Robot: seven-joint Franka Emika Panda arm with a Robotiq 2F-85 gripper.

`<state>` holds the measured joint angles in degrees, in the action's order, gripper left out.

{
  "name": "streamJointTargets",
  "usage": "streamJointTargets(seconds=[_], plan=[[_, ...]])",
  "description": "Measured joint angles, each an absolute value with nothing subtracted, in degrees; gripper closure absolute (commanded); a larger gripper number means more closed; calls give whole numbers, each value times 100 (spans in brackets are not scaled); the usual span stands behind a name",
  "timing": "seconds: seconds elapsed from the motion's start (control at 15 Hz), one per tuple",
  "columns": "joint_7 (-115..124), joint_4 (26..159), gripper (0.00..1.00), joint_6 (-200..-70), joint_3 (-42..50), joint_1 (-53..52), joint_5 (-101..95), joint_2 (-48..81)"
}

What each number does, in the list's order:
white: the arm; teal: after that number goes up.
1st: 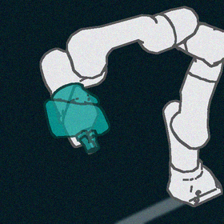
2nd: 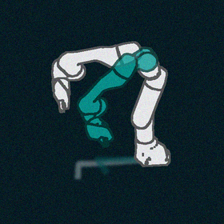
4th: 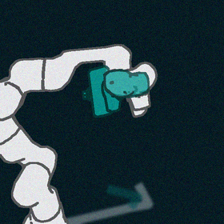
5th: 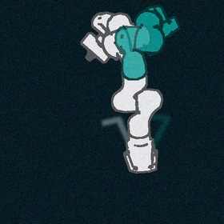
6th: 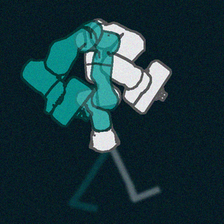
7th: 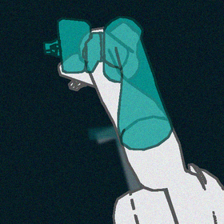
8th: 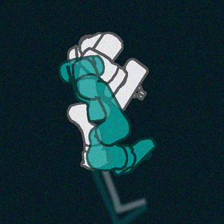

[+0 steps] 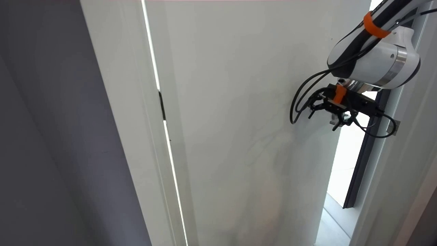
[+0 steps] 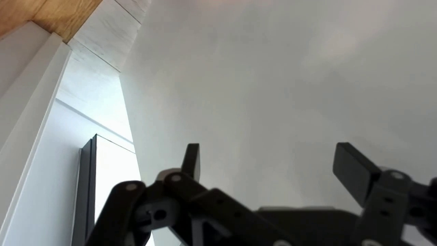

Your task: Open the door

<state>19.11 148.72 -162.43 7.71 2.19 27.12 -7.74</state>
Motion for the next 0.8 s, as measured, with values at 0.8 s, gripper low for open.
streamJointTargets(seconds=[0.8], plan=[[1805, 15230, 0, -16174, 808, 683, 2486, -1257]])
